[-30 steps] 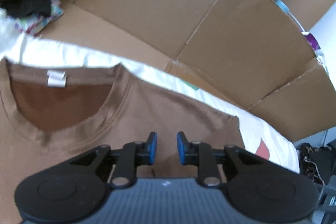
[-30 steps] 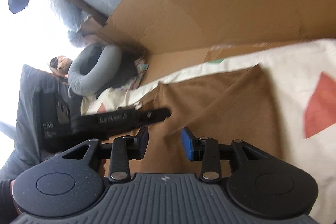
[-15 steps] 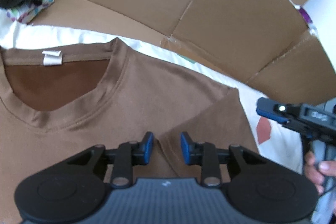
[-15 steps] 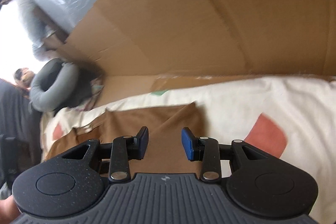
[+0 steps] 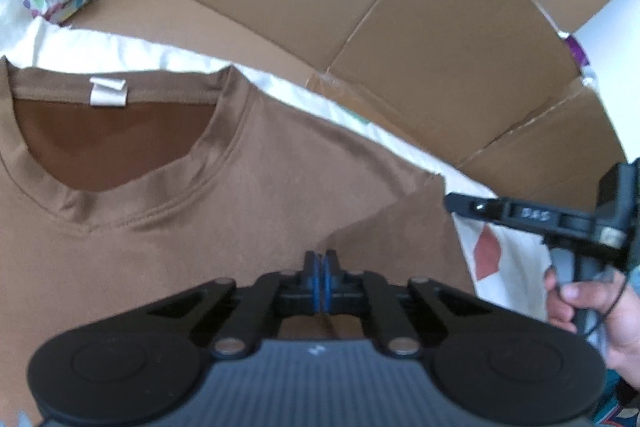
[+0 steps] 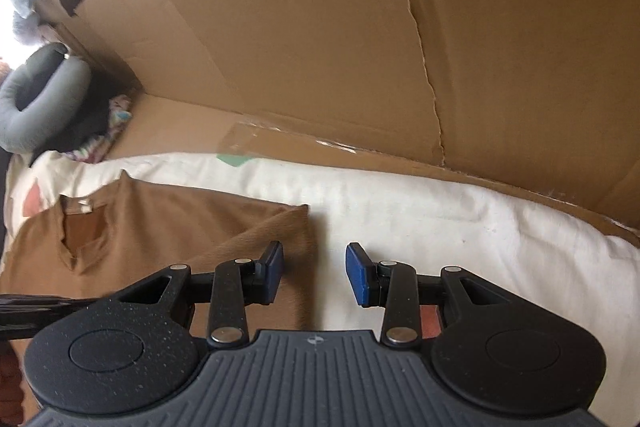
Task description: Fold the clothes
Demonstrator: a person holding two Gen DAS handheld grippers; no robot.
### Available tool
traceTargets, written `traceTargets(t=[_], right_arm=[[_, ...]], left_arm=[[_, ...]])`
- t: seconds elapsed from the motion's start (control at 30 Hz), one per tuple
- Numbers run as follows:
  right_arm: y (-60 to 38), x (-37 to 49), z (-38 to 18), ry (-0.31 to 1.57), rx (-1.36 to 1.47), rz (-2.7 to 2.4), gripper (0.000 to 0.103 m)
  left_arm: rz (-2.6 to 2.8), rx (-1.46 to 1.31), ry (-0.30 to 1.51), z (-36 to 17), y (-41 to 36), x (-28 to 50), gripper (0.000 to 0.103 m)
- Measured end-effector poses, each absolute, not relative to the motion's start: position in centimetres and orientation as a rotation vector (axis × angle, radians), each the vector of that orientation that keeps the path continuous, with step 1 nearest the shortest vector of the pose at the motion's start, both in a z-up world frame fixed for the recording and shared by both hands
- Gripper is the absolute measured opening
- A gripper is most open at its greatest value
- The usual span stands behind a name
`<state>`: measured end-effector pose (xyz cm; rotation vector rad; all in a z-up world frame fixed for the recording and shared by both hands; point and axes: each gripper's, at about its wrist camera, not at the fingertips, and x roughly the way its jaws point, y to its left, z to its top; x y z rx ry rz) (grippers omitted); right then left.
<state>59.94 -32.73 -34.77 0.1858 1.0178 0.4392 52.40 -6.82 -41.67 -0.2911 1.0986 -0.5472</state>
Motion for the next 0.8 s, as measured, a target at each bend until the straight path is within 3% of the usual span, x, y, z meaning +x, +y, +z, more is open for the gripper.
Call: traceTargets(t=[0.57, 0.8], right_arm=[[-29.9, 61.8, -35.7, 1.022, 0.093, 0.468, 0.037], [-29.8, 63.2, -35.8, 1.042, 0.055, 0.467, 0.025]], left_arm=[[-0.501, -0.279, 1.144, -41.5, -5.6, 53.2, 0.002], [-0.471, -0.237, 1.164, -42.1, -6.3, 53.5, 0.002]])
